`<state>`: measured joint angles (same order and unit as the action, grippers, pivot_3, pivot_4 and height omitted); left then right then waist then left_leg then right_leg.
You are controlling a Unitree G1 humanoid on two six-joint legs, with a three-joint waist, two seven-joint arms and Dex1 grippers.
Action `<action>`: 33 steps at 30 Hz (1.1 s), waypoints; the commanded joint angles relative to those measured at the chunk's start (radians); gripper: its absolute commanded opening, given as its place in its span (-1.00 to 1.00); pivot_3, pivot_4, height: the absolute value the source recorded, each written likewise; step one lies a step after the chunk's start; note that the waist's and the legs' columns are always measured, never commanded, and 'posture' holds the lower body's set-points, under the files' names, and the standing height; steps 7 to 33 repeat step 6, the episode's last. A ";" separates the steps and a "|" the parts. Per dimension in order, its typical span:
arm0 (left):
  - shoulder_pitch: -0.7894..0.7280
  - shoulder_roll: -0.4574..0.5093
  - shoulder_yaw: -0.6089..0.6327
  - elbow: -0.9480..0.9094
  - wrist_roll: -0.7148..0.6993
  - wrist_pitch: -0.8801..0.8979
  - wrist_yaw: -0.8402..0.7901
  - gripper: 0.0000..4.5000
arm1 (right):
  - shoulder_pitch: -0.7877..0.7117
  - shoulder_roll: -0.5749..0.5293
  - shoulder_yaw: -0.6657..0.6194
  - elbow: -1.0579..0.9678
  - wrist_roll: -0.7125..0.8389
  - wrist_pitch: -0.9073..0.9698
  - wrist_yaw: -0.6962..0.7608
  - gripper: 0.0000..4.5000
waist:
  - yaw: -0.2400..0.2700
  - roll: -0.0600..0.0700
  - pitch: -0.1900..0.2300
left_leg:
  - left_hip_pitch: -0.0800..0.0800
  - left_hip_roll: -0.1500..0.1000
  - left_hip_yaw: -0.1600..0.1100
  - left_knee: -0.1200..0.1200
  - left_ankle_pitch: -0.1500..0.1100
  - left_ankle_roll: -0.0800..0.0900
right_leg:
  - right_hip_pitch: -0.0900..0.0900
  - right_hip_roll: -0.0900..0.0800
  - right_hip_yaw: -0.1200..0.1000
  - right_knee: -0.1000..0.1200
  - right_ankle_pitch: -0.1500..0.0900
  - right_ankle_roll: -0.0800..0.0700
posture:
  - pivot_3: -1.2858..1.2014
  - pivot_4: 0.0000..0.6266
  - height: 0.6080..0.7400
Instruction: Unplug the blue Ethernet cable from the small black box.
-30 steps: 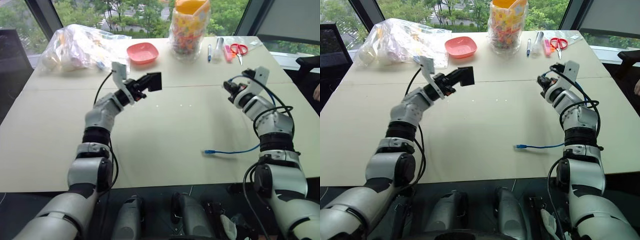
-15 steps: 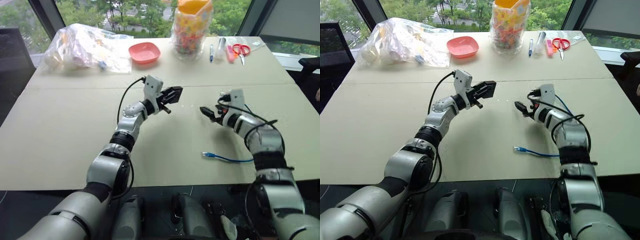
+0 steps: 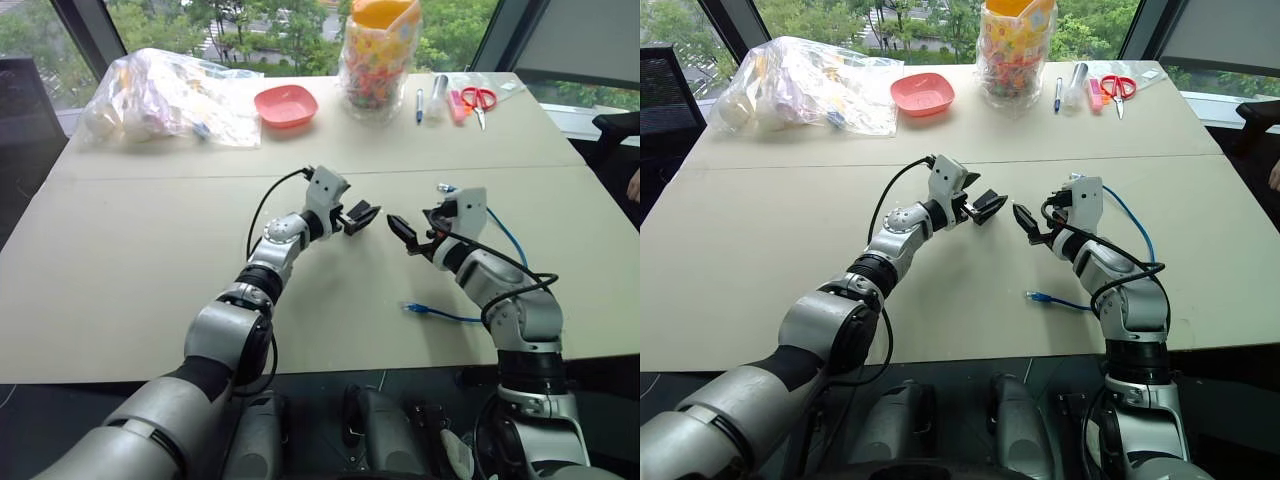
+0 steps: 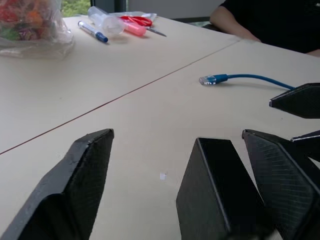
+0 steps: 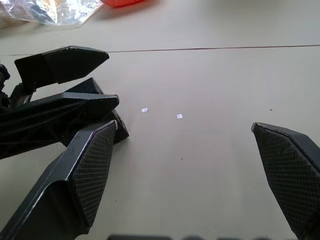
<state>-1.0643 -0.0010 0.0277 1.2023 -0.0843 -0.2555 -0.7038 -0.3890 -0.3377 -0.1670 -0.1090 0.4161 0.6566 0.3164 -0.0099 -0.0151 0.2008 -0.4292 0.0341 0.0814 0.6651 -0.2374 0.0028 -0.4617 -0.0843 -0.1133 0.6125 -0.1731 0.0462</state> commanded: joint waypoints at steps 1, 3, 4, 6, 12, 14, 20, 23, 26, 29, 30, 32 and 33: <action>0.049 0.078 0.026 -0.264 -0.094 0.144 -0.153 0.99 | 0.033 -0.028 -0.044 -0.103 0.028 -0.053 0.040 1.00 | -0.003 0.000 0.000 | 0.000 0.000 0.000 0.000 0.000 0.000 | 0.000 0.000 0.000 0.000 0.000 0.000 | 0.03 -0.52 1.00; 0.166 0.158 0.021 -0.576 -0.185 0.385 -0.219 0.99 | 0.074 -0.035 -0.067 -0.140 0.057 -0.071 0.078 1.00 | -0.009 0.000 0.000 | 0.001 0.002 0.000 0.000 0.000 0.000 | 0.000 0.001 0.000 0.000 0.000 0.000 | 0.03 -0.52 1.00; 0.220 0.194 0.018 -0.714 -0.224 0.489 -0.229 0.99 | 0.090 -0.038 -0.077 -0.154 0.069 -0.077 0.091 1.00 | -0.011 0.000 0.000 | 0.001 0.003 0.000 -0.001 0.000 0.000 | 0.000 0.001 0.001 0.000 0.000 0.000 | 0.03 -0.52 1.00; 0.327 0.278 0.025 -0.943 -0.284 0.681 -0.206 0.99 | 0.116 -0.045 -0.089 -0.177 0.098 -0.078 0.118 1.00 | -0.011 0.001 0.000 | 0.002 0.005 0.001 -0.002 0.000 0.000 | 0.000 0.003 0.002 0.000 0.000 -0.001 | 0.03 -0.52 1.00; 0.327 0.278 0.025 -0.943 -0.284 0.681 -0.206 0.99 | 0.116 -0.045 -0.089 -0.177 0.098 -0.078 0.118 1.00 | -0.011 0.001 0.000 | 0.002 0.005 0.001 -0.002 0.000 0.000 | 0.000 0.003 0.002 0.000 0.000 -0.001 | 0.03 -0.52 1.00; 0.327 0.278 0.025 -0.943 -0.284 0.681 -0.206 0.99 | 0.116 -0.045 -0.089 -0.177 0.098 -0.078 0.118 1.00 | -0.011 0.001 0.000 | 0.002 0.005 0.001 -0.002 0.000 0.000 | 0.000 0.003 0.002 0.000 0.000 -0.001 | 0.03 -0.52 1.00; 0.327 0.278 0.025 -0.943 -0.284 0.681 -0.206 0.99 | 0.116 -0.045 -0.089 -0.177 0.098 -0.078 0.118 1.00 | -0.011 0.001 0.000 | 0.002 0.005 0.001 -0.002 0.000 0.000 | 0.000 0.003 0.002 0.000 0.000 -0.001 | 0.03 -0.52 1.00; 0.327 0.278 0.025 -0.943 -0.284 0.681 -0.206 0.99 | 0.116 -0.045 -0.089 -0.177 0.098 -0.078 0.118 1.00 | -0.011 0.001 0.000 | 0.002 0.005 0.001 -0.002 0.000 0.000 | 0.000 0.003 0.002 0.000 0.000 -0.001 | 0.03 -0.52 1.00; 0.327 0.278 0.025 -0.943 -0.284 0.681 -0.206 0.99 | 0.116 -0.045 -0.089 -0.177 0.098 -0.078 0.118 1.00 | -0.011 0.001 0.000 | 0.002 0.005 0.001 -0.002 0.000 0.000 | 0.000 0.003 0.002 0.000 0.000 -0.001 | 0.03 -0.52 1.00; 0.327 0.278 0.025 -0.943 -0.284 0.681 -0.206 0.99 | 0.116 -0.045 -0.089 -0.177 0.098 -0.078 0.118 1.00 | -0.011 0.001 0.000 | 0.002 0.005 0.001 -0.002 0.000 0.000 | 0.000 0.003 0.002 0.000 0.000 -0.001 | 0.03 -0.52 1.00; 0.327 0.278 0.025 -0.943 -0.284 0.681 -0.206 0.99 | 0.116 -0.045 -0.089 -0.177 0.098 -0.078 0.118 1.00 | -0.011 0.001 0.000 | 0.002 0.005 0.001 -0.002 0.000 0.000 | 0.000 0.003 0.002 0.000 0.000 -0.001 | 0.03 -0.52 1.00; 0.327 0.278 0.025 -0.943 -0.284 0.681 -0.206 0.99 | 0.116 -0.045 -0.089 -0.177 0.098 -0.078 0.118 1.00 | -0.011 0.001 0.000 | 0.002 0.005 0.001 -0.002 0.000 0.000 | 0.000 0.003 0.002 0.000 0.000 -0.001 | 0.03 -0.52 1.00; 0.327 0.278 0.025 -0.943 -0.284 0.681 -0.206 0.99 | 0.116 -0.045 -0.089 -0.177 0.098 -0.078 0.118 1.00 | -0.011 0.001 0.000 | 0.002 0.005 0.001 -0.002 0.000 0.000 | 0.000 0.003 0.002 0.000 0.000 -0.001 | 0.03 -0.52 1.00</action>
